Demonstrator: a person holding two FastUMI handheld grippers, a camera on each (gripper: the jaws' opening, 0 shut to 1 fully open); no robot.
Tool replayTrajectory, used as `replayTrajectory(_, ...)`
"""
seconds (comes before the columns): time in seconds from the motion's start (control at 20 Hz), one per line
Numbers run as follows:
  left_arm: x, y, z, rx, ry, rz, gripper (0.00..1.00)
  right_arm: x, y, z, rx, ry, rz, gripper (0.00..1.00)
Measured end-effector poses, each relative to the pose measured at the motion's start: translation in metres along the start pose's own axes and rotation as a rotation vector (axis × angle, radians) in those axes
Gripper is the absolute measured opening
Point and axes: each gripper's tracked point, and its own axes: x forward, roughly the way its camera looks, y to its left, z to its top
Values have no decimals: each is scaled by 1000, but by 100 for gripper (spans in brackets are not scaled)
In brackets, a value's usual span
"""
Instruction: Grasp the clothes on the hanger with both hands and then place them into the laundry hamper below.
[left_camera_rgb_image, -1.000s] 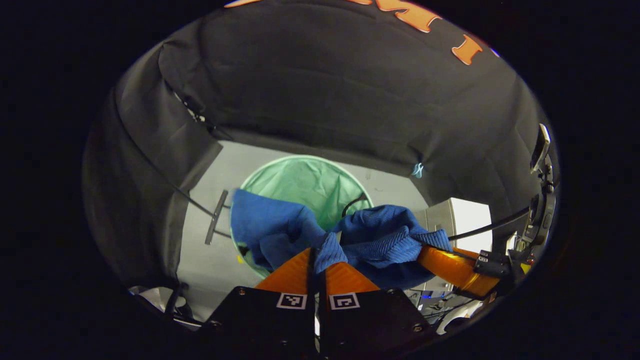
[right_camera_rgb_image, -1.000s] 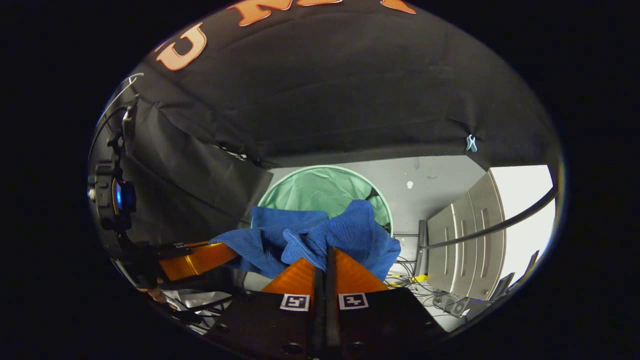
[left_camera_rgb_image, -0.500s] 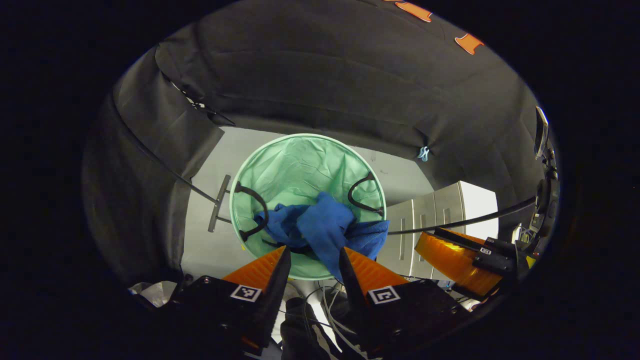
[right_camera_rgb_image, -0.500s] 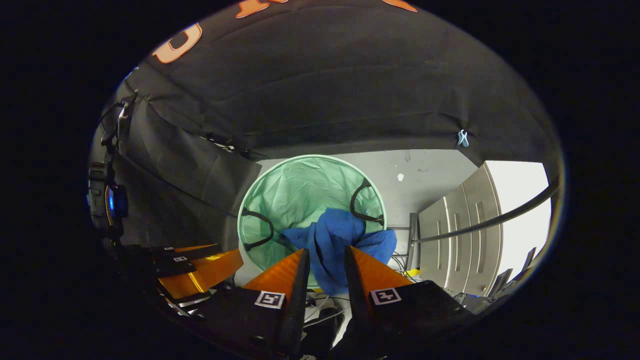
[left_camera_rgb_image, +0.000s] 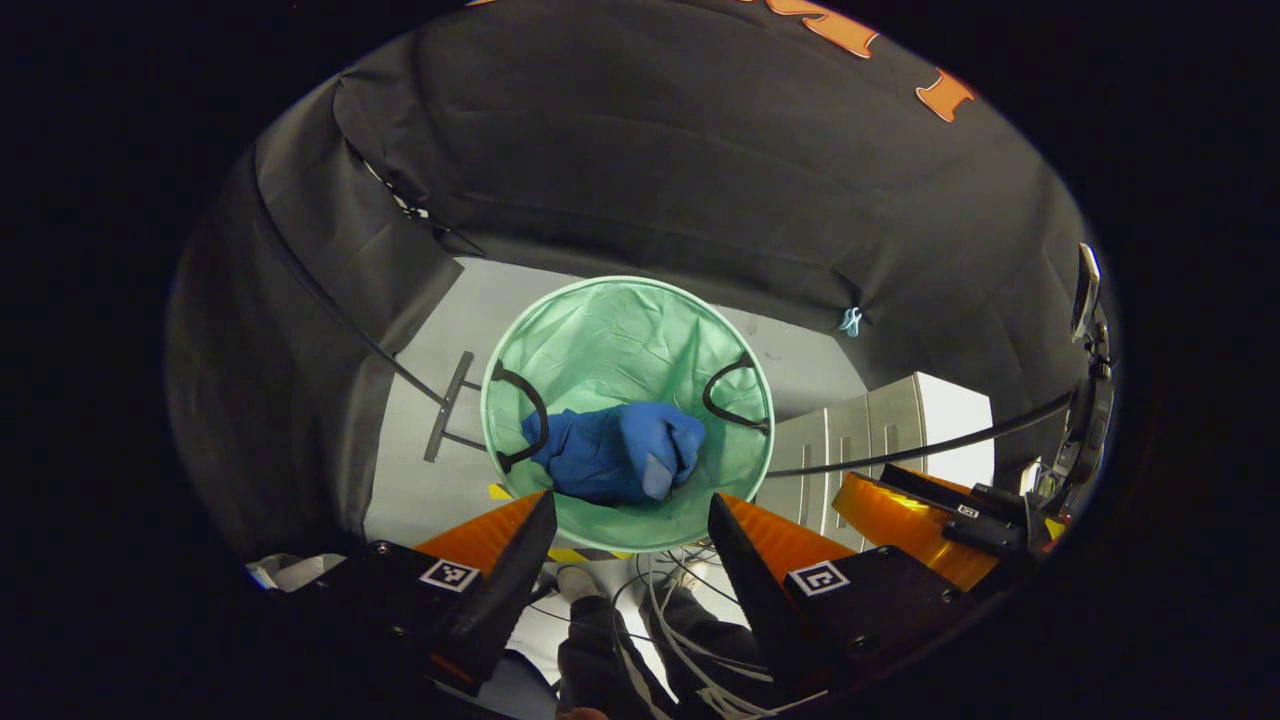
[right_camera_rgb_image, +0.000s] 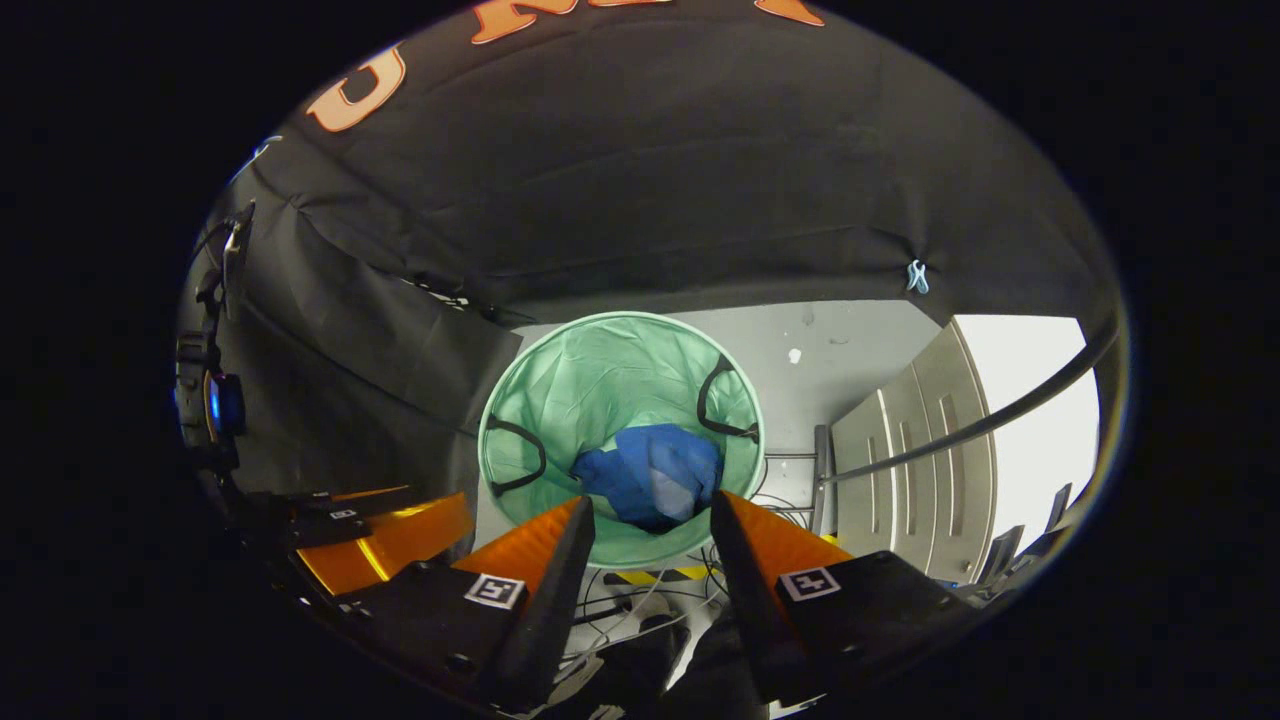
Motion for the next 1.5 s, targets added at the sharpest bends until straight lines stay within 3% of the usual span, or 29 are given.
replayTrajectory(0.05,-6,1,2,-3,-17,-3,98,-4,-1,-1,0,-8,-9,75)
replayTrajectory(0.15,-16,2,5,-10,-42,-8,98,-11,-1,-3,0,-22,-24,97)
replayTrajectory(0.2,-20,1,2,-9,-50,-11,98,-16,2,-5,0,-29,-29,99)
replayTrajectory(0.5,-47,7,1,13,-124,-17,98,-40,19,-19,-16,-65,-41,98)
replayTrajectory(0.75,-78,6,-2,-38,-210,-41,98,-71,31,-26,-85,-117,-61,98)
replayTrajectory(0.85,-98,18,5,-38,-294,16,97,-86,28,-22,-125,-168,-93,99)
replayTrajectory(1.0,-126,-1,13,-37,-388,23,98,-110,33,-14,-93,-234,-80,99)
replayTrajectory(1.35,-166,-33,21,8,-459,9,98,-156,-7,13,-22,-331,-44,99)
replayTrajectory(1.5,-198,-50,39,26,-546,8,97,-180,-18,20,9,-367,-24,99)
